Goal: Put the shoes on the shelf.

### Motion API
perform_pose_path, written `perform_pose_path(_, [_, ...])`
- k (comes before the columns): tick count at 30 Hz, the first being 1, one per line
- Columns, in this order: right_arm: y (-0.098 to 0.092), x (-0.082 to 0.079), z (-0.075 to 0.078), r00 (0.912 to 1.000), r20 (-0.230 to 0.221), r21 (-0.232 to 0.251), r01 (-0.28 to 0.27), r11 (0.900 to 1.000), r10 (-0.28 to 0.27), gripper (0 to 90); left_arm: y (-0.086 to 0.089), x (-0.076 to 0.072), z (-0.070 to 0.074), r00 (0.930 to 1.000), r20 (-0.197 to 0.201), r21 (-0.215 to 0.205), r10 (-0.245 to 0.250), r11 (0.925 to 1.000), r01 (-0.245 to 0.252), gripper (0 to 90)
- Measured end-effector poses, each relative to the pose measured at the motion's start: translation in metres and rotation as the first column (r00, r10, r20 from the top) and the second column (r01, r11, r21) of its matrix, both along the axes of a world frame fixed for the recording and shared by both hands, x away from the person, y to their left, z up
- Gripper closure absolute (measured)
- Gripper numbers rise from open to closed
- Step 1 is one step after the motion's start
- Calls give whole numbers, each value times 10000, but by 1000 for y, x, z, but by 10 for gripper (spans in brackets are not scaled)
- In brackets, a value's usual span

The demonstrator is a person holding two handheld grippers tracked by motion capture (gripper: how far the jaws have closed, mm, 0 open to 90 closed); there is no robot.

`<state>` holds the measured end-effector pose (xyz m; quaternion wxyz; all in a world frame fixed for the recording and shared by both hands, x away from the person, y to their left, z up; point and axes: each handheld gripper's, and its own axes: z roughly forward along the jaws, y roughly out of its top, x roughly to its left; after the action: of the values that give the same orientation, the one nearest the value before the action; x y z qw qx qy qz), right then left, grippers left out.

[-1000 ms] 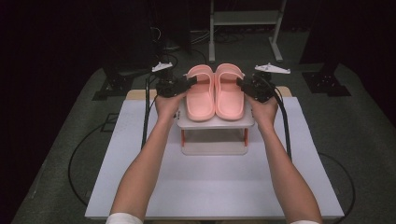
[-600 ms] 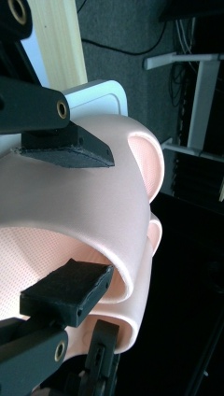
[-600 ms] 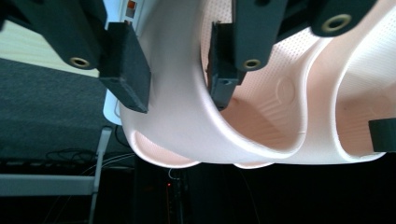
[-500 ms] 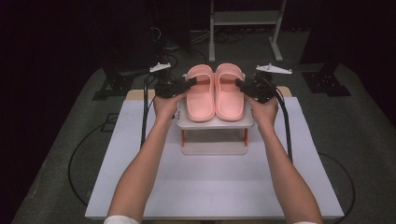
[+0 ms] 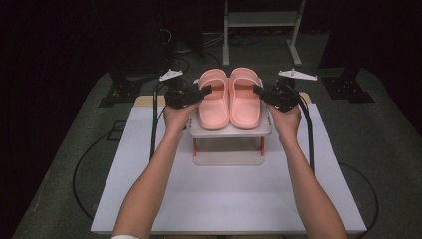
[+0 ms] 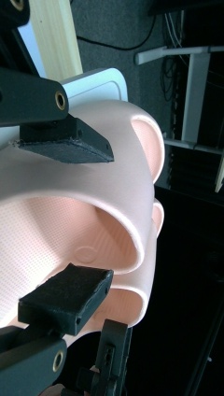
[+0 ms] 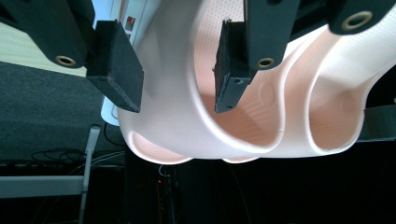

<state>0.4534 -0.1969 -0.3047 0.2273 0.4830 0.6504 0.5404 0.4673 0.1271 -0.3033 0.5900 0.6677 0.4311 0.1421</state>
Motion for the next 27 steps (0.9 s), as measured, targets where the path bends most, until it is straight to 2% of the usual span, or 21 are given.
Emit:
perform_pose_path(3, [-1, -1, -1, 9998, -115, 88, -186, 9998, 187, 502, 1, -1, -2, 9999, -115, -86, -28, 10000, 27, 363])
perform_pose_path(12, [-5, -8, -4, 9994, -88, 200, -320, 9993, 321, 499, 8, -9, -3, 10000, 7, -281, -34, 9996, 35, 337])
perform_pose_path(16, [-8, -11, -6, 9991, -117, 228, -399, 9989, 401, 494, 11, -12, -2, 9999, 22, -142, -144, 9998, 144, 334])
perform_pose_path(18, [-9, -13, -5, 9984, -217, 326, -516, 9981, 523, 490, 11, -14, -2, 9998, 73, -319, -170, 9993, 172, 334])
perform_pose_path(20, [-10, -14, -4, 9981, -180, 327, -587, 9977, 593, 489, 13, -16, -3, 9995, 92, -377, -315, 9988, 318, 331])
perform_pose_path(27, [-13, -21, -5, 9977, -45, 331, -675, 9972, 677, 491, 14, -22, -4, 9992, 185, -397, -351, 9986, 358, 328])
